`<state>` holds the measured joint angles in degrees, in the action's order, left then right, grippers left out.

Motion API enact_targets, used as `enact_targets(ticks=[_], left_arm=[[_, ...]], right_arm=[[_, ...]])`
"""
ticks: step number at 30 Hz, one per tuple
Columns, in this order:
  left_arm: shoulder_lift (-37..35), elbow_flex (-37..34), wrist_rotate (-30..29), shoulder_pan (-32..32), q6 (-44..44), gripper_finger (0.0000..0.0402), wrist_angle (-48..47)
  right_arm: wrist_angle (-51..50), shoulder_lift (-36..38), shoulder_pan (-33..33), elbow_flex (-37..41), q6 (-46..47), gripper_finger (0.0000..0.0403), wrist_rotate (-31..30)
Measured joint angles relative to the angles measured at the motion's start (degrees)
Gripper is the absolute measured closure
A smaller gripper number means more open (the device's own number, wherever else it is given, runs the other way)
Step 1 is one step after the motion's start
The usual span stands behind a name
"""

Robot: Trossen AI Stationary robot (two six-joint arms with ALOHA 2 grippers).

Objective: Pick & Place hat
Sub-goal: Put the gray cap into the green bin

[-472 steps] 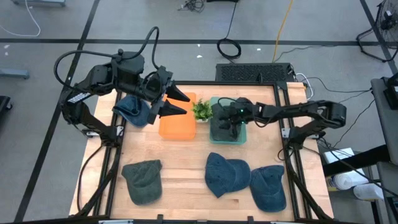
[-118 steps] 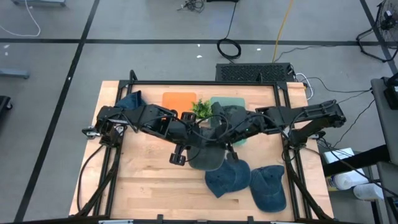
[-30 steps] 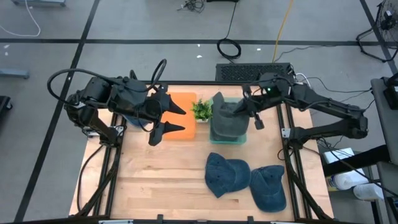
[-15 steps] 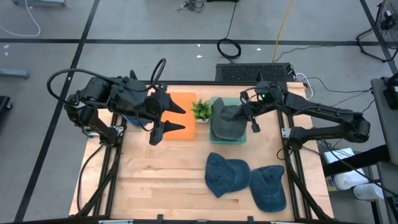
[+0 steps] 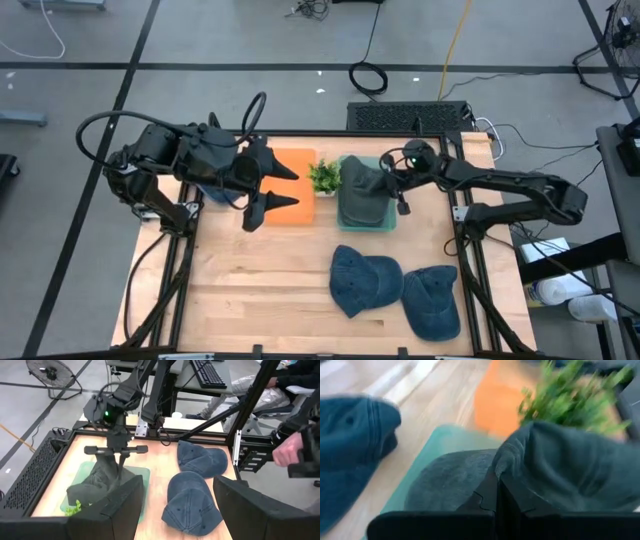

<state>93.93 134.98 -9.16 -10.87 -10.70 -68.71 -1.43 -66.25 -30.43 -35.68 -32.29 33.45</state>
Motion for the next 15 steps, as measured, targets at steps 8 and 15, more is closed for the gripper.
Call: enact_targets(ticks=[8, 15], left_arm=[[0.0, 0.0, -0.3, 0.0, -1.7, 0.0151, 0.2], [0.0, 0.0, -0.3, 0.0, -1.8, 0.0151, 0.2]], right_arm=[[1.6, -4.8, -0.3, 1.9, -1.0, 0.0403, 4.0], [0.8, -1.2, -0.2, 2.0, 0.0, 0.0374, -2.1]])
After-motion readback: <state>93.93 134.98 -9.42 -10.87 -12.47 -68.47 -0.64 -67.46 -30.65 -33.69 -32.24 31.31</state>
